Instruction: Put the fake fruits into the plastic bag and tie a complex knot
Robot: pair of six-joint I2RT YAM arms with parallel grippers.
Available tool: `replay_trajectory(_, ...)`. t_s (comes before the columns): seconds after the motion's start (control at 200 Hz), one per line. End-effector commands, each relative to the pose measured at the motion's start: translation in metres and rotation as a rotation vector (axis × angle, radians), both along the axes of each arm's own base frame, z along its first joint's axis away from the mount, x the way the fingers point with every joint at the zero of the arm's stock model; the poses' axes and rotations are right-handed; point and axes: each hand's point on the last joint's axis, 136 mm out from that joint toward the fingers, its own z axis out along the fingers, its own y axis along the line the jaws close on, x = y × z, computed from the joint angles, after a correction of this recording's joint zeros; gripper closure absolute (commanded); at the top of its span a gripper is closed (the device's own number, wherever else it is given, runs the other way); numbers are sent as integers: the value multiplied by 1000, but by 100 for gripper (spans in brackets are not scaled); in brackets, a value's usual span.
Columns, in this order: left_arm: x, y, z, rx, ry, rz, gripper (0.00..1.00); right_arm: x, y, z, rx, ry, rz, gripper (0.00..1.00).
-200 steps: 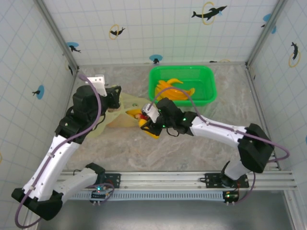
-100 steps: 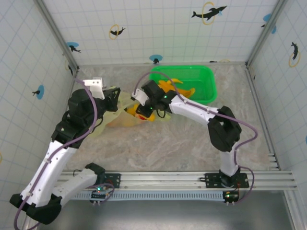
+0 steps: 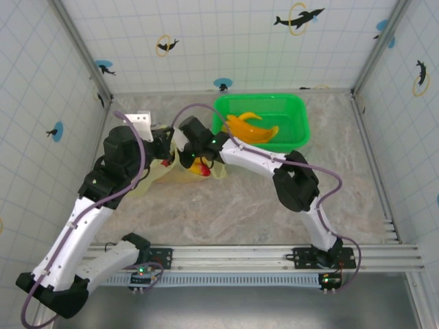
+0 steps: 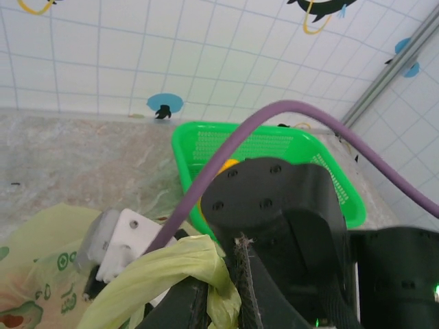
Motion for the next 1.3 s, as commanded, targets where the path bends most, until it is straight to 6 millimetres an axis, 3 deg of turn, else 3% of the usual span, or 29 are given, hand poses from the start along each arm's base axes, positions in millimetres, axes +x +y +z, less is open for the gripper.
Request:
replay_trajectory(0.0,1,0,16,-27,-29,13,85,18,-5,34,126,-80,-127,3)
replay_trajectory(0.175,2,6,14,-9,-31,45,85,8,-45,87,324,-225,-239,0)
replay_trajectory(0.36,2,8,16,-6,-36,56,86,-21,-75,140,515,-119,-136,3)
replay_trajectory(0.435,2,10,18,-5,-39,60,86,-31,-93,145,534,-138,-144,7)
replay_trajectory(0.5,2,11,18,-2,-39,65,86,-34,-107,138,502,-140,-168,10)
replay_trajectory(0.626,1,10,16,-3,-35,59,86,-26,-140,99,366,-135,-289,14)
replay_trajectory(0.716,1,9,15,-4,-32,56,86,-21,-170,71,277,-171,-384,11)
replay_trajectory(0.791,1,9,16,-7,-33,56,86,-29,-193,45,227,-195,-412,0)
replay_trajectory(0.996,2,9,19,-9,-36,56,86,-39,-228,-13,150,-202,-471,0)
replay_trajectory(1.066,3,7,18,-8,-32,52,86,-36,-233,-18,164,-195,-501,8)
replay_trajectory(1.141,4,7,16,-4,-28,52,86,-31,-231,-22,183,-149,-494,24)
replay_trajectory(1.291,5,6,13,-3,-22,52,86,-32,-215,-15,232,-90,-405,51)
